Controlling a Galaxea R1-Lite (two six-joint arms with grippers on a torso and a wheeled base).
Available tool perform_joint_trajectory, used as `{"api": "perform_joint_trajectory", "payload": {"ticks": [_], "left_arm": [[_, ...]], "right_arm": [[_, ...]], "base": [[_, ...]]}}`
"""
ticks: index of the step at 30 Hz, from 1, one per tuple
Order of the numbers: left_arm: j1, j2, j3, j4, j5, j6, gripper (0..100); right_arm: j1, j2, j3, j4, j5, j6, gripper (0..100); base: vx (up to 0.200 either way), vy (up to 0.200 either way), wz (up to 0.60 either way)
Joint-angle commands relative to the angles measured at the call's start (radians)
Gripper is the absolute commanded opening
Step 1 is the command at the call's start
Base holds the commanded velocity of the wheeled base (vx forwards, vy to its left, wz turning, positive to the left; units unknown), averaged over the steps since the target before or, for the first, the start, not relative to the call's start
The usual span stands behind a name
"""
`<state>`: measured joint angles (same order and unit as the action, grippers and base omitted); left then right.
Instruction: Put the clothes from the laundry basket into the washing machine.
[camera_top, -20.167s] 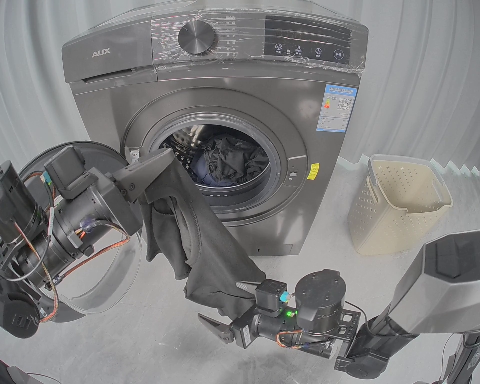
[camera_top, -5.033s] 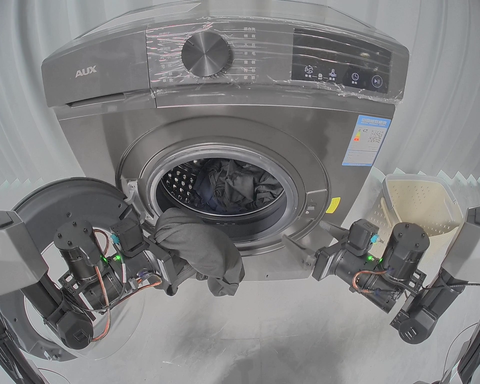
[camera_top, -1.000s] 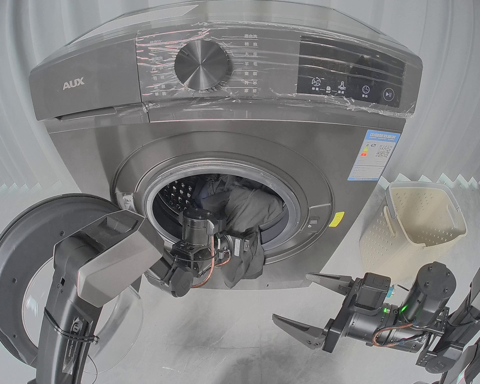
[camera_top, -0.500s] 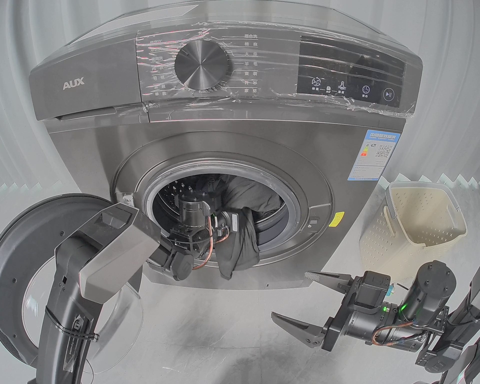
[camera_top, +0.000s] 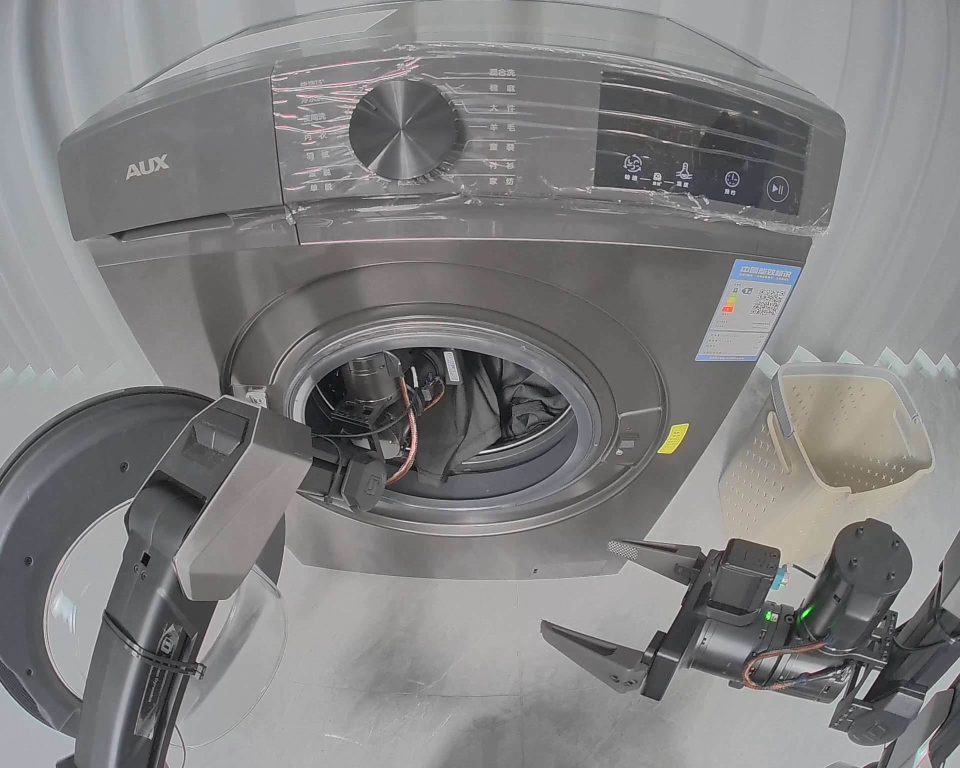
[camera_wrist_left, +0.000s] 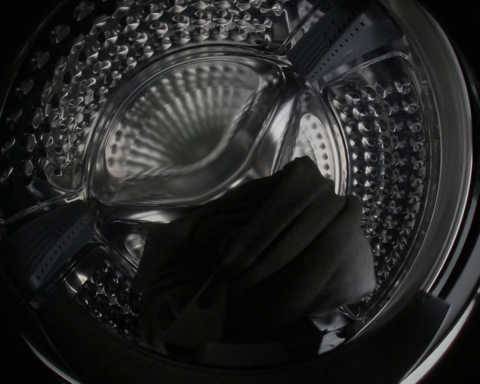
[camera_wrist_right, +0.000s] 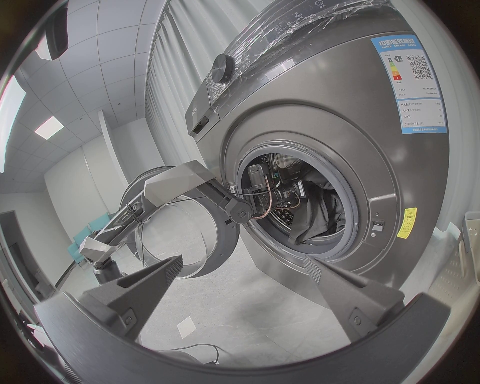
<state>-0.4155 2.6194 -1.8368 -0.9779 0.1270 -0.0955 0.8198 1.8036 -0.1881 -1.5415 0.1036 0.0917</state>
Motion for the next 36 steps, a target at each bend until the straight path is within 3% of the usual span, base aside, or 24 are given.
{"api": "perform_joint_trajectory", "payload": {"ticks": [1, 2, 6, 9, 16, 28, 29, 36], "left_arm": [[0.003, 0.022, -0.006, -0.001, 0.000, -0.001, 0], [0.003, 0.022, 0.001, -0.002, 0.000, -0.001, 100], [-0.002, 0.016, 0.014, -0.002, 0.000, -0.020, 100], [-0.011, -0.018, 0.111, 0.007, -0.015, -0.021, 100], [-0.029, -0.067, 0.310, 0.015, -0.072, -0.007, 100], [-0.029, 0.001, 0.326, 0.015, -0.075, 0.037, 100], [-0.029, 0.005, 0.324, 0.015, -0.075, 0.040, 0], [-0.035, 0.007, 0.306, 0.033, -0.075, 0.030, 0]], "right_arm": [[0.001, 0.002, -0.001, 0.000, 0.001, 0.000, 100], [0.001, 0.002, -0.001, 0.000, 0.001, 0.000, 100], [-0.001, 0.002, 0.001, 0.000, 0.001, 0.000, 100], [-0.001, 0.002, 0.001, 0.000, 0.001, 0.002, 100], [0.002, 0.006, -0.001, 0.000, 0.001, 0.002, 100], [0.002, 0.008, -0.002, 0.000, 0.002, 0.000, 100], [0.002, 0.008, -0.002, 0.000, 0.002, 0.000, 100], [0.002, 0.008, -0.008, 0.000, 0.002, 0.002, 100]], "base": [[0.000, 0.000, 0.00], [0.000, 0.000, 0.00], [0.000, 0.000, 0.00], [0.000, 0.000, 0.00], [0.000, 0.000, 0.00], [0.000, 0.000, 0.00], [0.000, 0.000, 0.00], [0.000, 0.000, 0.00]]}}
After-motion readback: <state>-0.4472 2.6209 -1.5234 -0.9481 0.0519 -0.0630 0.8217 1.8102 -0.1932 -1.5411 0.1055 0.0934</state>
